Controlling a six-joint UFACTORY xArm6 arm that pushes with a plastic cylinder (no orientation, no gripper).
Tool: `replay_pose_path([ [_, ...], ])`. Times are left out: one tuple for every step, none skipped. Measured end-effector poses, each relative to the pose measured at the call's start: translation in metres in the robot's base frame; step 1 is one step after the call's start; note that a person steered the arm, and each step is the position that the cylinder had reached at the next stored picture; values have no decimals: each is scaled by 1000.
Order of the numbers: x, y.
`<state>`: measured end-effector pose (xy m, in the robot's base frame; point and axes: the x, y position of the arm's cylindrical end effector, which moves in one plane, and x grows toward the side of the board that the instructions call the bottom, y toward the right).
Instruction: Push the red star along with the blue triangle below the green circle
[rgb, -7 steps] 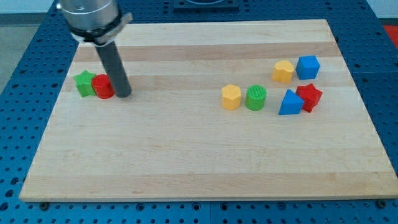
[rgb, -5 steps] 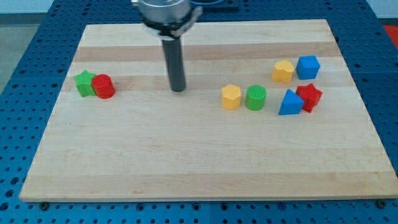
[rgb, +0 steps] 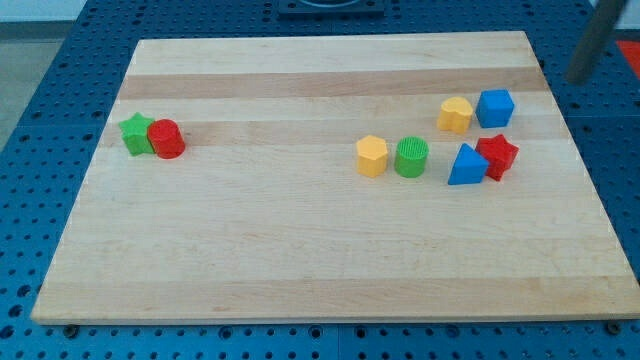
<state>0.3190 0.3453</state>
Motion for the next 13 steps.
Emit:
replay_pose_path([
  [50, -9],
  [75, -35],
  [90, -65],
  [117, -101],
  [152, -133],
  [144, -132],
  [96, -113],
  [87, -113],
  [92, -138],
  [128, -173],
  [172, -194],
  [204, -203],
  [209, -183],
])
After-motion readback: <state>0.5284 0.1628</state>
